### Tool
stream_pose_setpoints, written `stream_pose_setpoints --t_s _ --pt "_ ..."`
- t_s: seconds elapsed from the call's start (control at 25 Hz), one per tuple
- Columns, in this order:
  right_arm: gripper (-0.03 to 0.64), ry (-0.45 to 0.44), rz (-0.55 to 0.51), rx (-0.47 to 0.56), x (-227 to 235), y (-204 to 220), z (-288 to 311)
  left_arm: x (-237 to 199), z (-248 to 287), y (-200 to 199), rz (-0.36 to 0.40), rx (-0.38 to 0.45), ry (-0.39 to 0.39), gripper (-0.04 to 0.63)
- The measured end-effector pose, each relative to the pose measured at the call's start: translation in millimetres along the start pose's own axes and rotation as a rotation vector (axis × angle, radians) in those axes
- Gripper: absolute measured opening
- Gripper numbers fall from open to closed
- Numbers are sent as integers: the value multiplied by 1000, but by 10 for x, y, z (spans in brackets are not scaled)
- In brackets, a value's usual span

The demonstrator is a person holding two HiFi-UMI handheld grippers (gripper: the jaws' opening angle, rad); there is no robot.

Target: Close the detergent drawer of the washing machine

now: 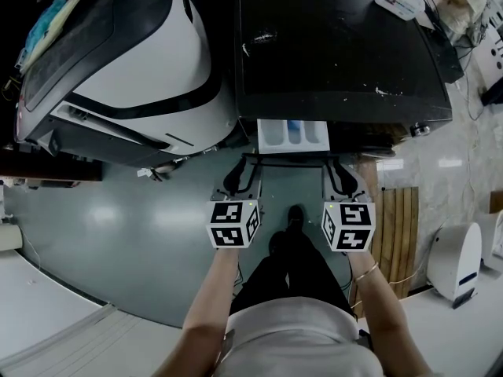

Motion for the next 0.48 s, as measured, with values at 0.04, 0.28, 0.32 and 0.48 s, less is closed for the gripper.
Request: stream_pose_setpoints --t_s 0.04,0.28,0.32,0.48 --pt "81 1 1 1 3 -7 10 -3 10 -6 1 0 -1 132" --pt "81 1 6 3 21 -65 69 -30 66 -57 -2 4 -8 130" --pt "81 2 6 3 23 -75 77 -35 74 -66 -2 5 -9 131" --pt "81 5 11 8 34 -108 112 -52 113 -100 -1 7 -12 130"
Point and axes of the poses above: the fingertips, and each gripper's own axes: z forward along the fingers, x to its right, y out of its underside, the point moved 2 cm from there along -z, backward along the fingers, and after that the axes turned 4 degrees about -x, right-handed, at the moved point
